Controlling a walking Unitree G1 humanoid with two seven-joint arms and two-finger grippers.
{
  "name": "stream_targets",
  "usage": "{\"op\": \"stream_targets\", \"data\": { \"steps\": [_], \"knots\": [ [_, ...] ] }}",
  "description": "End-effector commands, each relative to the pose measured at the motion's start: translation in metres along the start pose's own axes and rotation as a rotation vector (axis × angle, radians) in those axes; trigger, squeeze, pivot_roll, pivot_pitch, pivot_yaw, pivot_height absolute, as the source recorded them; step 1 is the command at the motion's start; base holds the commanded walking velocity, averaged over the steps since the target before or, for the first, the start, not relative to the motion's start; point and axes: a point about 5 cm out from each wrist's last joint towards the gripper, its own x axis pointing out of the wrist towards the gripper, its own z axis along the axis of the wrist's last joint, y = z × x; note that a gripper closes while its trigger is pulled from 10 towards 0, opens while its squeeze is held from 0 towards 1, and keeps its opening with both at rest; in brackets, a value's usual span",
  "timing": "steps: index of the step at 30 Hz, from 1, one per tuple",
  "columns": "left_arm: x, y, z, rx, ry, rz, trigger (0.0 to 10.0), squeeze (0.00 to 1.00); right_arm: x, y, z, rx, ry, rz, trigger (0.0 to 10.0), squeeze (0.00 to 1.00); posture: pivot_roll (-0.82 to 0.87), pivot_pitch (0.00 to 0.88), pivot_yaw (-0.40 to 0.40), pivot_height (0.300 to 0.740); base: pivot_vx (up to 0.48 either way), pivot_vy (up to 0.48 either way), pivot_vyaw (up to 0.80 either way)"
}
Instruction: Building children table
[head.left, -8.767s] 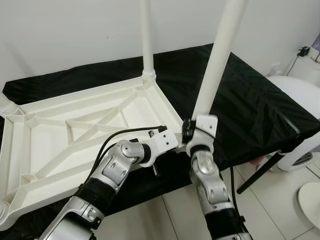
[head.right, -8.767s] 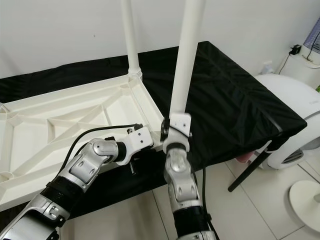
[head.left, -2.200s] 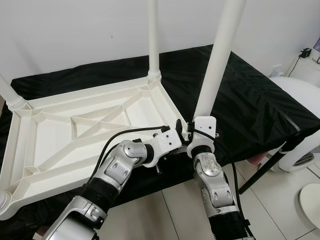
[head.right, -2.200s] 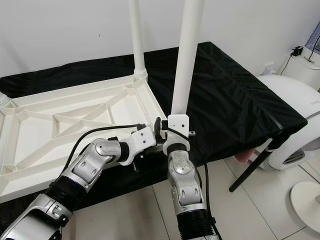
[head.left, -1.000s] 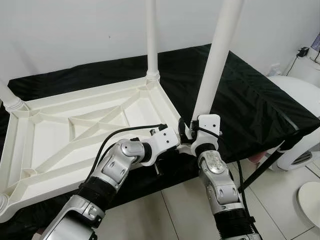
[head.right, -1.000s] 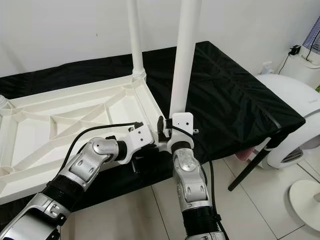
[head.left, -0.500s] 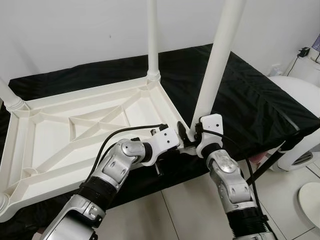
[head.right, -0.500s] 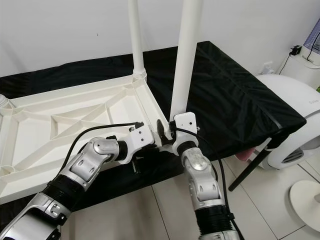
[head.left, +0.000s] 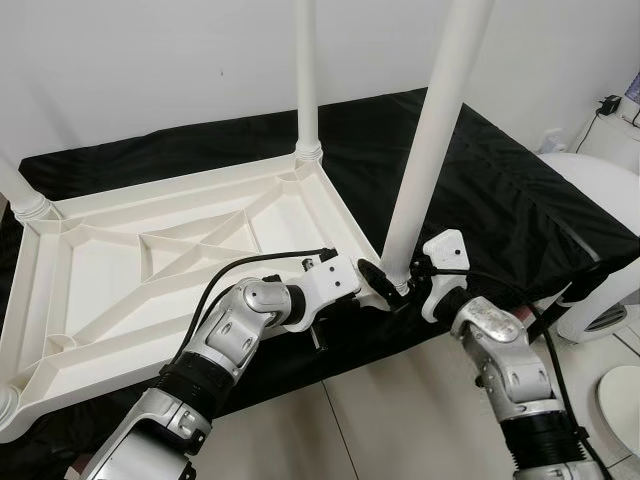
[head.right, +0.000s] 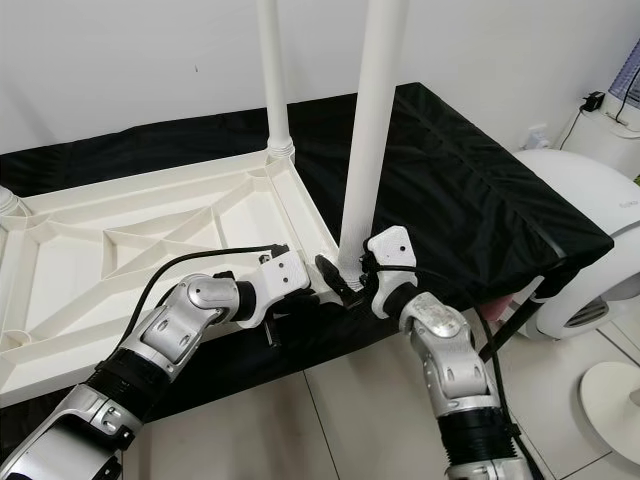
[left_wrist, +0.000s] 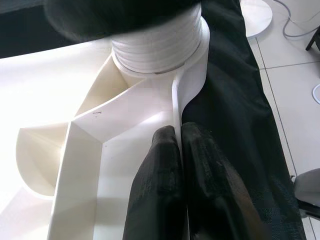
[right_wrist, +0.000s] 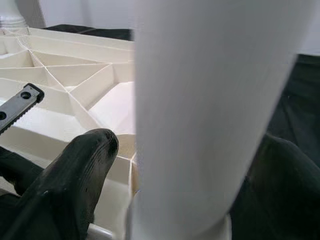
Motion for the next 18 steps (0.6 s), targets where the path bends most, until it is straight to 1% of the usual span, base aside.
{"op": "stream_targets", "data": {
  "steps": [1,2,5,7,12,13,16,17,18],
  "knots": [
    [0.002,-0.001,-0.002,0.016,0.015,0.002,10.0,0.0,-0.004,-0.008,-0.001,0.008,-0.002,0.044,10.0,0.0,-0.11,0.057,0.036,0.74,0.0,0.0,0.0],
    [0.002,-0.001,-0.002,0.016,0.014,0.002,10.0,0.0,-0.006,-0.012,-0.001,0.006,0.003,0.071,10.0,0.0,-0.11,0.057,0.036,0.74,0.0,0.0,0.0],
    [0.002,-0.001,-0.002,0.016,0.014,0.002,10.0,0.0,-0.006,-0.012,-0.001,0.006,0.003,0.071,10.0,0.0,-0.11,0.057,0.036,0.74,0.0,0.0,0.0],
    [0.002,-0.001,-0.002,0.018,0.013,0.0,10.0,0.0,-0.01,-0.018,-0.007,0.021,0.037,0.15,10.0,0.0,-0.11,0.049,0.04,0.74,0.0,0.0,0.0],
    [0.002,-0.001,-0.002,0.018,0.013,0.0,10.0,0.0,-0.01,-0.018,-0.007,0.021,0.037,0.15,10.0,0.0,-0.11,0.049,0.04,0.74,0.0,0.0,0.0],
    [0.002,-0.001,-0.002,0.02,0.014,-0.001,10.0,0.0,-0.011,-0.021,-0.01,0.022,0.061,0.183,10.0,0.0,-0.1,0.048,0.042,0.74,0.0,0.0,0.0],
    [0.002,-0.001,-0.002,0.02,0.014,-0.001,10.0,0.0,-0.011,-0.021,-0.01,0.022,0.061,0.183,10.0,0.0,-0.1,0.048,0.042,0.74,0.0,0.0,0.0],
    [0.002,-0.001,-0.002,0.023,0.015,-0.003,10.0,0.0,-0.013,-0.022,-0.015,0.027,0.085,0.228,10.0,0.0,-0.1,0.047,0.044,0.74,0.0,0.0,0.0],
    [0.002,-0.001,-0.002,0.023,0.015,-0.003,10.0,0.0,-0.013,-0.022,-0.015,0.027,0.085,0.228,10.0,0.0,-0.1,0.047,0.044,0.74,0.0,0.0,0.0]
  ]
}}
